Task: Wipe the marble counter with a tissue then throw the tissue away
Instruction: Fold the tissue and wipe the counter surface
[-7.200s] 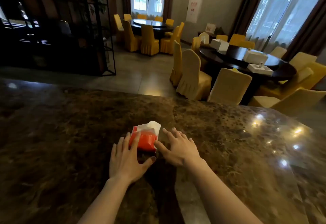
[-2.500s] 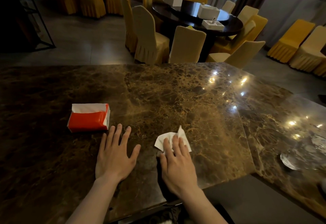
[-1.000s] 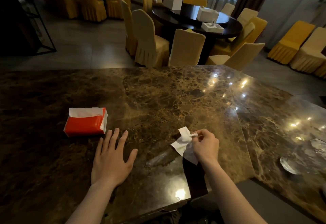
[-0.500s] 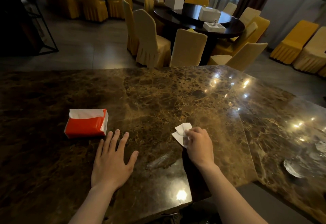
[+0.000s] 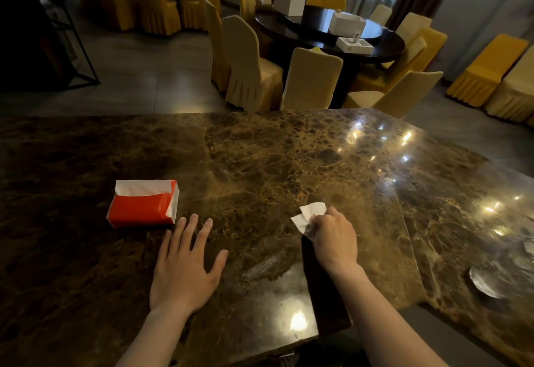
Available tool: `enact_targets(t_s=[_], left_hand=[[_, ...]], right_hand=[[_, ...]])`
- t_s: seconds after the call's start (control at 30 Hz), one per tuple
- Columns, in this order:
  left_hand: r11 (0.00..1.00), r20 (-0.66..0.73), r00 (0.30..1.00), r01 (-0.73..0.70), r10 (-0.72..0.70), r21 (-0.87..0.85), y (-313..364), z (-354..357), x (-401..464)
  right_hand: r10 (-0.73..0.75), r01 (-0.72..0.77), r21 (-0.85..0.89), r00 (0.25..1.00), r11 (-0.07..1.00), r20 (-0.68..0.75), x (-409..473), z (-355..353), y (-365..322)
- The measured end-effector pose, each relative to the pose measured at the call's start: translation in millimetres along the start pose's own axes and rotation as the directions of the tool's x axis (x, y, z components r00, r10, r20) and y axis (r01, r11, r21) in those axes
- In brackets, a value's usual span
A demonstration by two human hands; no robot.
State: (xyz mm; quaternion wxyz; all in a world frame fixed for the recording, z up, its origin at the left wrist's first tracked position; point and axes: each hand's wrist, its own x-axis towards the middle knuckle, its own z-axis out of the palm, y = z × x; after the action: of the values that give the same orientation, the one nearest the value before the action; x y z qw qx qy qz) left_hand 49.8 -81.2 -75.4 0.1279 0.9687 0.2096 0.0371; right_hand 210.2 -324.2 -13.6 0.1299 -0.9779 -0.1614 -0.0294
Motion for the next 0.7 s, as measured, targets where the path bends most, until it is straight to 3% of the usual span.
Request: enact_targets(t_s=[0.23, 0.4, 0.6, 0.7], left_hand=[[1.0, 0.004, 1.0, 0.005, -0.005, -0.003, 1, -1, 0], [1.0, 0.006, 1.0, 0.009, -0.009, -0.005, 2, -3, 0], [1.0, 0.012, 1.0, 0.009, -0.009, 0.001, 3, -4, 0], [1.0, 0.01, 1.0, 0.009, -0.009, -0.014, 2, -5, 0]], right_hand=[[-0.302, 0.307, -0.021, 0.945, 0.952, 0.125, -17, 6, -8], [-0.219, 0.227, -0.056, 0.969, 0.972, 0.117, -6, -2, -23], [-0.33, 0.329, 0.033, 0.933, 0.944, 0.14, -37, 8, -42], [-0.216, 0.218, -0.007, 0.967, 0.976, 0.134, -33, 4, -29]])
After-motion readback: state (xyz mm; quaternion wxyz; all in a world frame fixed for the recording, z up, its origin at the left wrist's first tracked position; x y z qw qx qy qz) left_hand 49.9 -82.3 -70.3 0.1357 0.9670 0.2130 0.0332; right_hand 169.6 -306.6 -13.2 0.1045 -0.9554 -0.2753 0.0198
